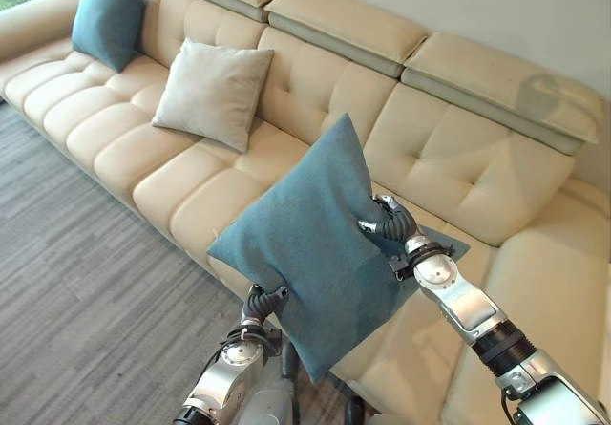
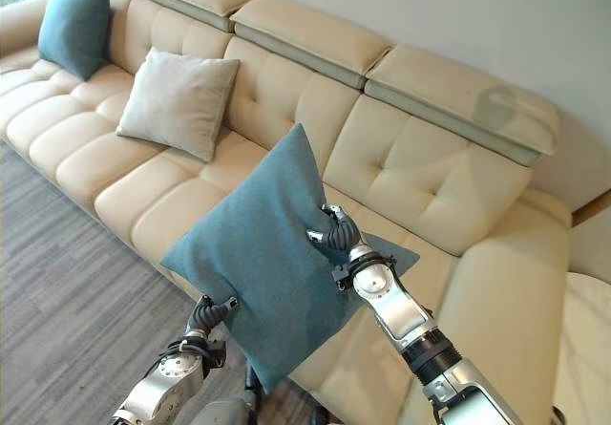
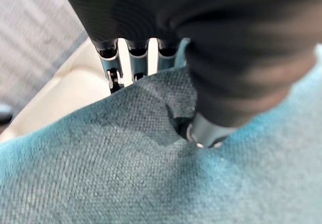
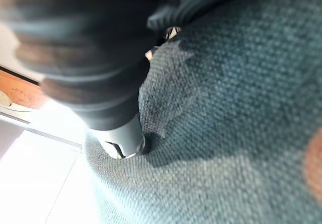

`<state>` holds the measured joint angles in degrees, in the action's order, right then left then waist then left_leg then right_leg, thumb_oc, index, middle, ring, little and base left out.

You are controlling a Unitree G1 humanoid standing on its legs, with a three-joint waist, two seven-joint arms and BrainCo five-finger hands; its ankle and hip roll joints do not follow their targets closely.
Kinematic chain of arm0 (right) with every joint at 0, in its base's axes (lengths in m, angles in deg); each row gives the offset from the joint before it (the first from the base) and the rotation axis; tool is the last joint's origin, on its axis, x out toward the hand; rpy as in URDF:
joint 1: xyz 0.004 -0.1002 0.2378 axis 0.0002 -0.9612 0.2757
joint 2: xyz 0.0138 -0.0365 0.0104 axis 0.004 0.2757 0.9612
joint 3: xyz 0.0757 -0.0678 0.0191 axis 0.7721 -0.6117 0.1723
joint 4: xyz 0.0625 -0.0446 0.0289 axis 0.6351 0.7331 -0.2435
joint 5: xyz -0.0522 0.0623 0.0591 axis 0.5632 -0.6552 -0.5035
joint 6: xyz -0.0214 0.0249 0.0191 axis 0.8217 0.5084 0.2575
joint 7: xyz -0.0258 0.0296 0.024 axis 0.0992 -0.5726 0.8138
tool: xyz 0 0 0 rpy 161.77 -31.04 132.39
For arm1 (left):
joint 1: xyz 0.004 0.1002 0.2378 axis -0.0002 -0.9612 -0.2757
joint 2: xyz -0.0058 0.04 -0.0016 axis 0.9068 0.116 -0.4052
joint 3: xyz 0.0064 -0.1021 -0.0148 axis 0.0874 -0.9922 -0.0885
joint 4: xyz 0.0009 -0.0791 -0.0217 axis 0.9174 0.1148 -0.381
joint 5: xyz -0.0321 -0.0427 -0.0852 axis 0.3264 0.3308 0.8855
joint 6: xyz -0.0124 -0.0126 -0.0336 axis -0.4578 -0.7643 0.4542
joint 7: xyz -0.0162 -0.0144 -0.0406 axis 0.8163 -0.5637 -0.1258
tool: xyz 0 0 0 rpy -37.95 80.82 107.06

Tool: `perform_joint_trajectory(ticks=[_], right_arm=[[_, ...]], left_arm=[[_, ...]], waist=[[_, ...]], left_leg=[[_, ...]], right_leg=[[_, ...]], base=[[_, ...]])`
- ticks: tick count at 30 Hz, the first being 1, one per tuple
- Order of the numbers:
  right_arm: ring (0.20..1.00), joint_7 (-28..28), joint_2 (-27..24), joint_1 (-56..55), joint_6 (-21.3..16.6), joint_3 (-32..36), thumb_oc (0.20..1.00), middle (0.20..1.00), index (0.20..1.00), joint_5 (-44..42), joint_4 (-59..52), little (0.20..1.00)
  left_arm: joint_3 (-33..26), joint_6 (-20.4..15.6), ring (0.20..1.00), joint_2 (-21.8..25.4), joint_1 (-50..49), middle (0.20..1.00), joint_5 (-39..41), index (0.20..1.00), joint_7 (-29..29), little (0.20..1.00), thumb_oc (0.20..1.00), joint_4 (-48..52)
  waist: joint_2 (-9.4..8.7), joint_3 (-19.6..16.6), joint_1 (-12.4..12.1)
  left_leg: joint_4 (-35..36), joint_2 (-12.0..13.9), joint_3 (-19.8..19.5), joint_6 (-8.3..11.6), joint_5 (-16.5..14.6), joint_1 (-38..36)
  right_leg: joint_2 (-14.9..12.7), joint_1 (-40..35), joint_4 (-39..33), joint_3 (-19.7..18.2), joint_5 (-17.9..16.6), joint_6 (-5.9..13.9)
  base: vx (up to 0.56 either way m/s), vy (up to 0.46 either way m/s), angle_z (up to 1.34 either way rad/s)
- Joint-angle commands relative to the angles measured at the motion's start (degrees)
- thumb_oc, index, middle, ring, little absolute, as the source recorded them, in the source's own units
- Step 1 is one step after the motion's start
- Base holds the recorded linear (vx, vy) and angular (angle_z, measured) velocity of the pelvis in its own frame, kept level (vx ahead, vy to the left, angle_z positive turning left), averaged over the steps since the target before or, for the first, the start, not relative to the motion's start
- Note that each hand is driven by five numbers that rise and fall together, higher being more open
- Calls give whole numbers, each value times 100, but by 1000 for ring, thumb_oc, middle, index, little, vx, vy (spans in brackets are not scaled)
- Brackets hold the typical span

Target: Pick up all the scattered cushions and arrange them neatly on the sofa.

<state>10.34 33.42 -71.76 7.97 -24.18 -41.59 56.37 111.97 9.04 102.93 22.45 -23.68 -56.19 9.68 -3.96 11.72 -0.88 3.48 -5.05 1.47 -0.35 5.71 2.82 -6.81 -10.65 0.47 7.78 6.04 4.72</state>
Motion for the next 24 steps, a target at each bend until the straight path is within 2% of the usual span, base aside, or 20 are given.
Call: perform_joint_trajectory(ticks=[1,2,3,5,6,8,9,10,12,16,17,18,20,21,22,24], right_arm=[[200,-334,353,121,-358,-445,200,200,200,98,-547,200],[200,-311,411,118,-343,-444,200,200,200,88,-491,200],[200,-312,508,136,-321,-472,200,200,200,164,-442,200],[200,-300,583,140,-320,-467,200,200,200,186,-386,200],[200,-278,633,175,-332,-464,200,200,200,212,-323,200],[200,-271,645,284,-310,-473,200,200,200,194,-290,200],[200,-257,693,409,-318,-473,200,200,200,181,-240,200],[200,-253,708,456,-332,-491,200,200,200,201,-223,200],[200,-282,675,415,-349,-510,200,200,200,294,-217,200],[200,-313,622,341,-342,-475,200,200,200,251,-213,200],[200,-343,523,234,-335,-424,200,200,200,258,-293,200],[200,-350,489,210,-344,-430,200,200,200,235,-309,200],[200,-366,485,196,-342,-443,200,200,200,227,-301,200],[200,-405,474,185,-352,-489,200,200,200,235,-251,200],[200,-429,481,200,-361,-523,200,200,200,249,-225,200],[200,-451,492,234,-360,-570,200,200,200,243,-180,200]], left_arm=[[313,-583,200,-452,837,200,-339,200,303,200,200,795],[354,-577,200,-416,881,200,-343,200,301,200,200,777],[394,-528,200,-352,932,200,-389,200,322,200,200,772],[404,-515,200,-343,942,200,-432,200,326,200,200,741],[370,-517,200,-336,975,200,-439,200,312,200,200,698],[313,-498,200,-270,1006,200,-462,200,352,200,200,705],[241,-492,200,-247,1029,200,-491,200,370,200,200,682],[218,-482,200,-244,1039,200,-531,200,376,200,200,659],[160,-470,200,-266,983,200,-640,200,383,200,200,635],[121,-475,200,-328,907,200,-692,200,455,200,200,678],[77,-480,200,-354,806,200,-707,200,517,200,200,729],[63,-479,200,-366,760,200,-700,200,525,200,200,740],[47,-474,200,-357,720,200,-691,200,539,200,200,758],[8,-485,200,-382,654,200,-660,200,504,200,200,751],[-13,-492,200,-394,620,200,-661,200,488,200,200,744],[-48,-490,200,-409,559,200,-643,200,471,200,200,719]], waist=[[-249,-271,-82],[-234,-226,-78],[-190,-123,-42],[-169,-91,-30],[-149,-47,-76],[-86,-9,-76],[-80,15,-74],[-100,-9,-77],[-128,-85,-73],[-149,-257,-12],[-134,-289,50],[-115,-258,41],[-95,-220,21],[-89,-165,-60],[-77,-172,-91],[-61,-218,-105]], left_leg=[[113,274,-62,-7,-188,-1],[89,257,38,-109,-279,-65],[103,278,236,-203,-371,-218],[152,302,350,-221,-420,-315],[152,364,544,-214,-522,-384],[152,462,757,-153,-591,-445],[152,524,1038,-38,-729,-622],[152,545,1196,-8,-764,-682],[121,552,1382,13,-842,-788],[6,617,1582,96,-938,-885],[-685,726,1645,198,-1145,-776],[-1010,772,1643,230,-1237,-699],[-1221,788,1587,252,-1265,-653],[-1478,696,1244,278,-1097,-478],[-1393,638,1008,288,-1099,-422],[-1011,655,795,289,-1079,-373]], right_leg=[[379,362,975,4,206,-11],[289,638,1481,-18,87,65],[150,1071,2294,24,-91,143],[66,1269,2458,111,-108,132],[-64,1418,2346,429,-95,91],[-58,1516,1842,776,-73,71],[26,1516,1080,1241,-187,136],[41,1516,733,1484,-327,170],[91,1305,302,1713,-416,190],[271,1020,-160,1534,-450,98],[377,748,-406,1409,-359,-28],[399,654,-509,1372,-347,-59],[414,599,-546,1302,-329,-85],[404,612,-547,1169,-327,-159],[410,642,-547,1077,-321,-149],[379,694,-547,987,-330,-108]], base=[[254,241,-48],[240,302,-58],[140,215,-51],[111,153,-67],[111,122,-86],[106,43,-89],[138,-14,-99],[165,-59,-128],[147,-97,-131],[150,-164,-40],[195,-322,-41],[155,-290,-8],[2,-86,-28],[-39,-59,-60],[-34,-61,-92],[28,-16,-73]])
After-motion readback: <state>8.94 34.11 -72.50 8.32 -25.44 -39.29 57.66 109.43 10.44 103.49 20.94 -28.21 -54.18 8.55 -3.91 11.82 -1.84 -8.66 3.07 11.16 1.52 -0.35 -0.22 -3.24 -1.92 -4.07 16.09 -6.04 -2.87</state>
